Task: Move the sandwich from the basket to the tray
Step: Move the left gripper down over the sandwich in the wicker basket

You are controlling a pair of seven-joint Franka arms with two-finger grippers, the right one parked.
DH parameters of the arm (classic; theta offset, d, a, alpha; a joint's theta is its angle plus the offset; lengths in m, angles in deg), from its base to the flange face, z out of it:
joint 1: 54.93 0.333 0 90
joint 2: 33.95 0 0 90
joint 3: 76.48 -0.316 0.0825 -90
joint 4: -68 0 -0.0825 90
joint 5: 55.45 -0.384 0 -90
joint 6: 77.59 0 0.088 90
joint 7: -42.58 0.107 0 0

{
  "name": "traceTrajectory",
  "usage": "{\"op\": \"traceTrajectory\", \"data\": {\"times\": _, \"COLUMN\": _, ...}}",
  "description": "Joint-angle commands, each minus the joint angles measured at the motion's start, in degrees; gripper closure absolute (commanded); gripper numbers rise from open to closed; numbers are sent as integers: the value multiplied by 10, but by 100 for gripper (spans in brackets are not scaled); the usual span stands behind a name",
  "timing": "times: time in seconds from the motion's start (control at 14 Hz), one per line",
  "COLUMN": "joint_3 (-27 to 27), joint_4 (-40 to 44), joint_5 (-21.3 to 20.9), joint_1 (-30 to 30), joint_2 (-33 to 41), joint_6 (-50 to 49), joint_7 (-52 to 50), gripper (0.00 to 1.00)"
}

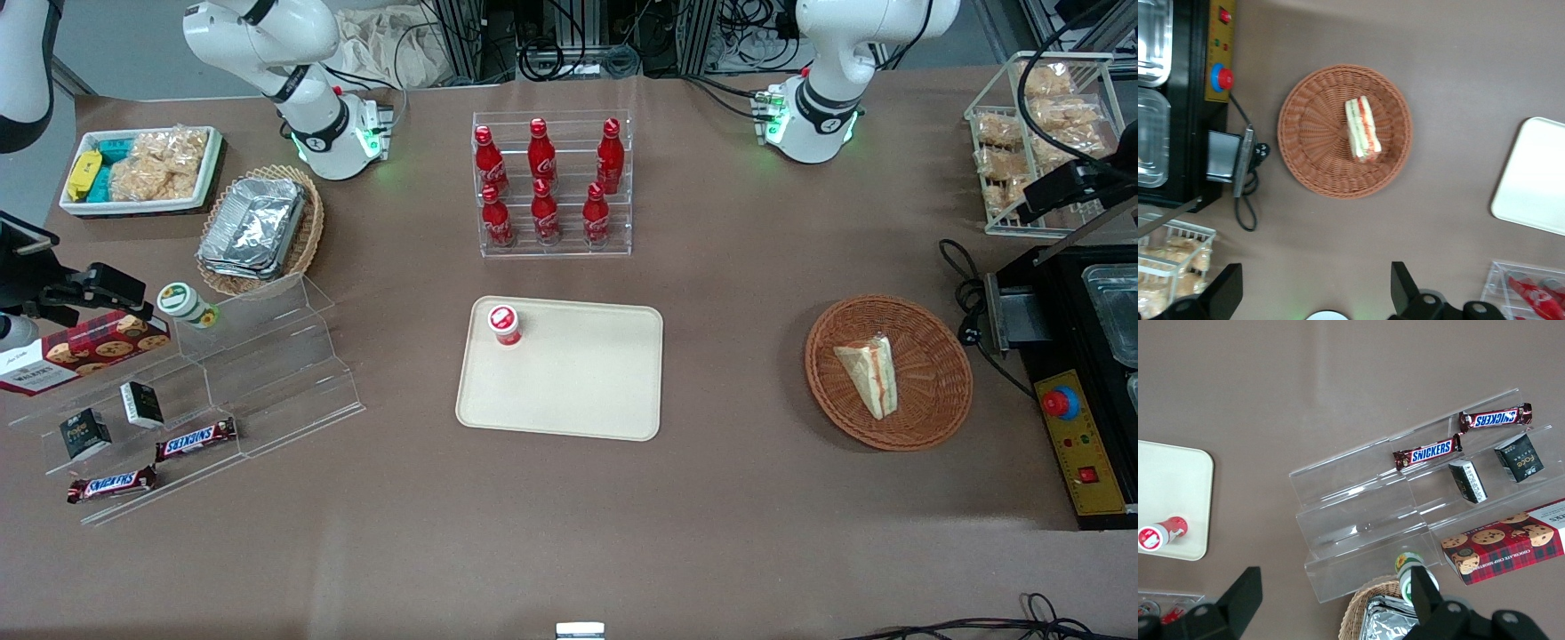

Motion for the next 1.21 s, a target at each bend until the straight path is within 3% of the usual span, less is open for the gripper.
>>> {"op": "traceTrajectory", "data": {"times": 0.0, "joint_3": 12, "joint_4": 5, "joint_5": -15, "joint_1": 10, "joint_2": -1, "joint_6": -8, "joint_7": -11, "gripper": 0}}
{"op": "traceTrajectory", "data": {"times": 0.21, "joint_3": 13, "joint_4": 1, "joint_5": -24, "joint_1": 9, "joint_2": -38, "joint_6": -2, "joint_7": -29, "gripper": 0}}
{"op": "traceTrajectory", "data": {"times": 0.43, "joint_3": 11, "joint_4": -8, "joint_5": 4, "joint_1": 16, "joint_2": -103, "joint_6": 39, "joint_7": -69, "gripper": 0}}
{"op": "traceTrajectory", "data": {"times": 0.86, "joint_3": 14, "joint_4": -174, "joint_5": 32, "joint_1": 1, "joint_2": -180, "joint_6": 350, "joint_7": -189, "gripper": 0}}
{"op": "traceTrajectory", "data": {"times": 1.14, "joint_3": 14, "joint_4": -255, "joint_5": 45, "joint_1": -5, "joint_2": -223, "joint_6": 489, "joint_7": -204, "gripper": 0}}
